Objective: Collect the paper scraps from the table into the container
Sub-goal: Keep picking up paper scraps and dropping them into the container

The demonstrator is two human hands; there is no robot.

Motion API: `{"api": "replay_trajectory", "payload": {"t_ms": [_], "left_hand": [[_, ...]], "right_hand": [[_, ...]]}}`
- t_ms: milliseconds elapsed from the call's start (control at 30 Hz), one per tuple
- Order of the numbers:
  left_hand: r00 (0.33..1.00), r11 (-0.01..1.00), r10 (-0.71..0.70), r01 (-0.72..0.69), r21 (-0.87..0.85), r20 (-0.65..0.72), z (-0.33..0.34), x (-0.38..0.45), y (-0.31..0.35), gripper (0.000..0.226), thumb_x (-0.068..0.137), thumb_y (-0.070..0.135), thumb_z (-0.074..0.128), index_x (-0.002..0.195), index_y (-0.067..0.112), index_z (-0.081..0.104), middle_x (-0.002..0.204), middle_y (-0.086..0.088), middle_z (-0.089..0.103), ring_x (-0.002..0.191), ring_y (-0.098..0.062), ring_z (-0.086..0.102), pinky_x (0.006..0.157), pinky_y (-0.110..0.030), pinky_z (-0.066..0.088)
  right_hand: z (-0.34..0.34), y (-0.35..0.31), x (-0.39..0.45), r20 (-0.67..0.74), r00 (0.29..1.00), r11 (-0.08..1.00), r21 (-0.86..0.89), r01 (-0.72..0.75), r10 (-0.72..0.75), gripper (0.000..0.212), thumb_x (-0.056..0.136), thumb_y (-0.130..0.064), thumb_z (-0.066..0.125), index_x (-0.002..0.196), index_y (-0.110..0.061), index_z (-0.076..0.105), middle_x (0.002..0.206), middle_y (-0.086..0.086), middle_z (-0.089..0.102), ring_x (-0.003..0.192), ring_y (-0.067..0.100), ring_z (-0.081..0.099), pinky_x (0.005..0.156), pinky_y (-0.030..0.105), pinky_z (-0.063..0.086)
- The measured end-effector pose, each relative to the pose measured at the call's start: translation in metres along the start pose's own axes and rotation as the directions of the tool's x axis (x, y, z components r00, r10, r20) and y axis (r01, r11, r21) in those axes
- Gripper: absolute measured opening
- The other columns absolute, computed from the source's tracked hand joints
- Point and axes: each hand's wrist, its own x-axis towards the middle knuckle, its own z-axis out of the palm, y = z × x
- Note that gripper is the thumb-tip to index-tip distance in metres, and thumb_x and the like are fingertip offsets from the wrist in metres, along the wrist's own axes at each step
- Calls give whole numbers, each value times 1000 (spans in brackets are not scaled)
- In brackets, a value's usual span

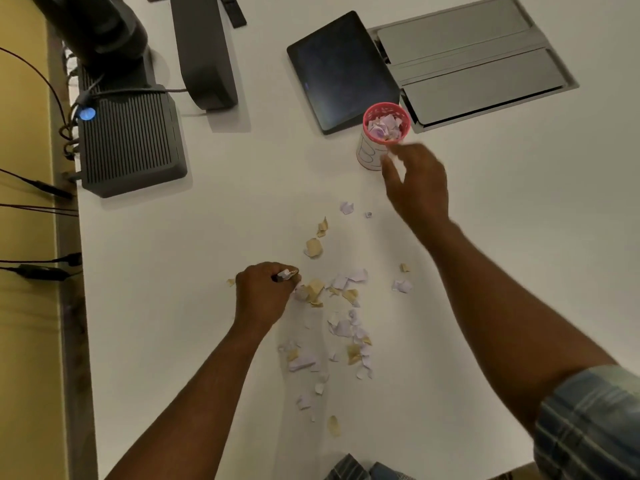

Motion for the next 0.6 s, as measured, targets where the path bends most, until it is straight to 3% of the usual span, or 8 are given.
{"api": "replay_trajectory", "payload": {"t_ms": [200, 267, 333, 400, 533, 600], "left_hand": [[997, 994, 58, -54, -91, 44, 6, 23, 62, 14, 76, 12, 76, 90, 9, 75, 86, -1, 73, 73, -5, 68, 73, -17, 54], [992, 988, 110, -104, -112, 54, 12, 41, 89, 10, 78, 8, 74, 88, 7, 74, 83, -3, 73, 64, 3, 65, 65, -11, 53], [983, 978, 177, -170, -120, 44, 18, 64, 118, 8, 79, 6, 73, 86, 4, 74, 80, -6, 73, 65, -4, 68, 66, -19, 56], [966, 964, 260, -258, -70, 13, 28, 89, 146, 5, 79, 9, 72, 81, 4, 74, 76, -8, 73, 70, -14, 70, 72, -29, 59], [914, 902, 405, -394, 178, -30, 53, 131, 198, 17, 83, 18, 69, 72, 5, 68, 67, -5, 65, 68, -15, 65, 58, -20, 50], [878, 829, 478, -455, 325, 7, 67, 147, 216, 15, 85, 19, 66, 76, 8, 66, 70, -8, 62, 75, -20, 66, 60, -22, 47]], "right_hand": [[20, 43, -120, 134, 963, 966, 81, -246, 234, 60, 93, -52, 50, 143, -21, 38, 148, 0, 42, 135, 16, 38, 110, 36, 36], [24, 50, -147, 202, 952, 968, 52, -246, 231, 68, 91, -55, 50, 147, -22, 30, 154, -1, 31, 140, 15, 31, 114, 37, 31], [25, 53, -163, 257, 949, 983, -29, -181, 183, 73, 90, -61, 45, 149, -22, 26, 158, -2, 22, 142, 15, 25, 116, 31, 23], [25, 53, -167, 296, 944, 987, -105, -123, 149, 79, 88, -66, 41, 150, -21, 21, 159, -1, 17, 143, 16, 22, 116, 29, 18], [27, 54, -163, 385, 915, 979, -200, -41, 117, 88, 86, -74, 30, 153, -19, 13, 161, -1, 9, 148, 14, 9, 120, 32, 7], [28, 55, -163, 399, 909, 976, -216, -38, 124, 90, 85, -77, 25, 153, -19, 12, 161, -2, 8, 148, 12, 6, 121, 34, 6]]}}
